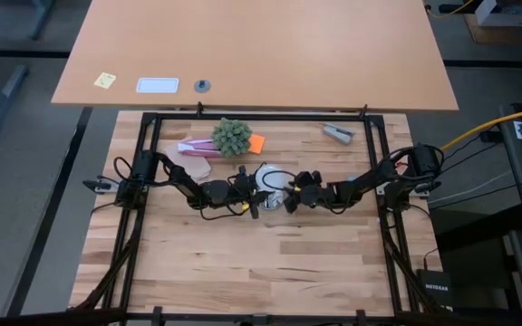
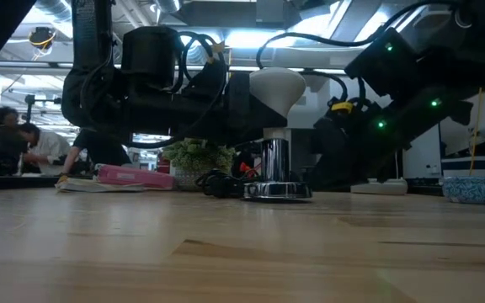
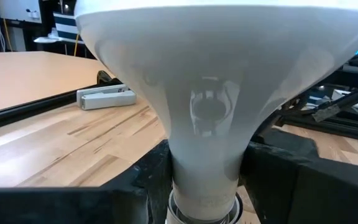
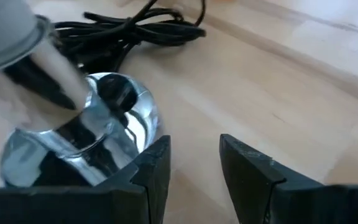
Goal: Screw lightbulb
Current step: Remove the lightbulb from the lamp
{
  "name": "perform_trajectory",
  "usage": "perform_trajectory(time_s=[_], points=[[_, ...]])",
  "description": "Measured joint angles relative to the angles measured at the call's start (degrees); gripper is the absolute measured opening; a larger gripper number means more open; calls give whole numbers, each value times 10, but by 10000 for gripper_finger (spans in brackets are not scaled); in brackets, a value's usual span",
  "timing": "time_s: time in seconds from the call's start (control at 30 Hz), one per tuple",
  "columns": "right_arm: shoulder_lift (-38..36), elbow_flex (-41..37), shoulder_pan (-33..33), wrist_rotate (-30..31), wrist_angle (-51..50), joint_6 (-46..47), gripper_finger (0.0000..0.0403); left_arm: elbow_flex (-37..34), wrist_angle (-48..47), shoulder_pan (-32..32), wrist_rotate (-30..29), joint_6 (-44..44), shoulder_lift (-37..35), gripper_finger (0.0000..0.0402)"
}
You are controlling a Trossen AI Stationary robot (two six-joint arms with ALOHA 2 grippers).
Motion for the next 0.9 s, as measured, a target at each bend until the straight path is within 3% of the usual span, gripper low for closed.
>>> perform_trajectory(time_s=[0.7,0.9], points=[[0,0,74,-30,18,73,143,0,1,0,0,0,0,153],[0,12,100,16,21,49,143,0,0,0,0,-1,0,153]])
